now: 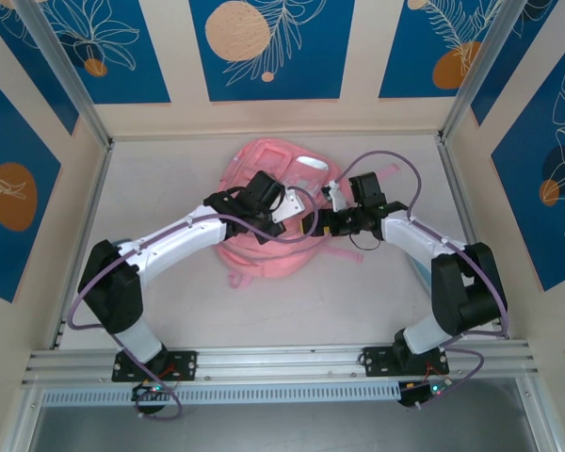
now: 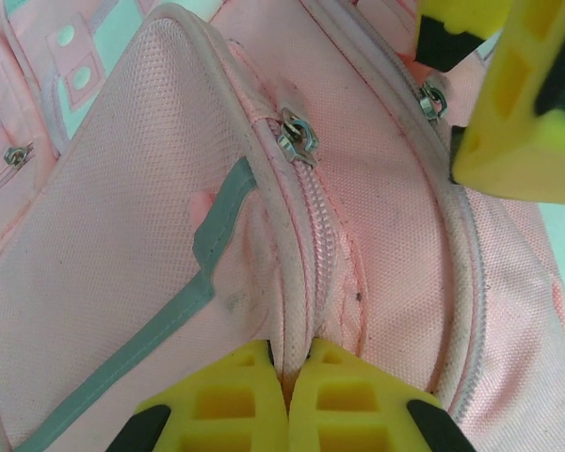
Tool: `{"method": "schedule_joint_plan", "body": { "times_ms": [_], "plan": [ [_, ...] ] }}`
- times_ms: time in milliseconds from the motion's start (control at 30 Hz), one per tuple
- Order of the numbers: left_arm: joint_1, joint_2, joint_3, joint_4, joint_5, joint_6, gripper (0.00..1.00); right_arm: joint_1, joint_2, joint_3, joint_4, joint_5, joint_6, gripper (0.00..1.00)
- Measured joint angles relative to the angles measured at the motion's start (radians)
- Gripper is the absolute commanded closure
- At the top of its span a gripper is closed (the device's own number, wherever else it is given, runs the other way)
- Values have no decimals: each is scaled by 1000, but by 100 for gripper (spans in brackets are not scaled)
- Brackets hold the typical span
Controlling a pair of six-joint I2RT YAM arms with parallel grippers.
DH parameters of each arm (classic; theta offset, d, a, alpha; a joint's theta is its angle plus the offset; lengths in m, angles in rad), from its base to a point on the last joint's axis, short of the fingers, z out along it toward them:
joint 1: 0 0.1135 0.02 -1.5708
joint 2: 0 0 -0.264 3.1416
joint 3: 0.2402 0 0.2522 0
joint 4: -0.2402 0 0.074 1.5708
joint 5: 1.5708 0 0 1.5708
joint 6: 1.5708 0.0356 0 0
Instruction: Pack the student bag
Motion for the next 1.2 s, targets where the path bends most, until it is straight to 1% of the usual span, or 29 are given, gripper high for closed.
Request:
{"method": "schedule_joint_plan", "body": {
  "times_ms": [133, 267, 367, 500, 600, 633, 700, 767, 833, 1100, 1200],
  "plan": [
    [0, 0, 2, 0, 0, -3, 100, -8, 21, -2, 14, -32, -12, 33],
    [2, 0, 4, -1, 0, -7, 100, -9, 20, -22, 37, -57, -28, 46],
    [2, 0, 13, -2, 0, -10, 100, -8, 6, -62, 50, -67, -35, 60],
    [2, 0, 19, -2, 0, -10, 100, -3, -14, -91, 48, -64, -49, 71],
    [3, 0, 22, -4, 1, -10, 100, 2, -14, -91, 51, -52, -55, 73],
    [3, 0, 24, -6, 1, -10, 100, 3, -14, -90, 51, -45, -55, 72],
    [3, 0, 27, -8, 1, -10, 100, 8, -14, -87, 50, -19, -58, 63],
    [3, 0, 28, -9, 1, -10, 100, 11, -14, -79, 51, 10, -57, 57],
    [3, 0, 28, -9, 1, -10, 100, 12, -14, -73, 51, 37, -56, 54],
    [4, 0, 28, -9, 3, -10, 100, 14, -14, -71, 60, 52, -76, 56],
    [4, 0, 28, -8, 3, -10, 100, 18, -18, -74, 79, 71, -83, 53]
  ]
}}
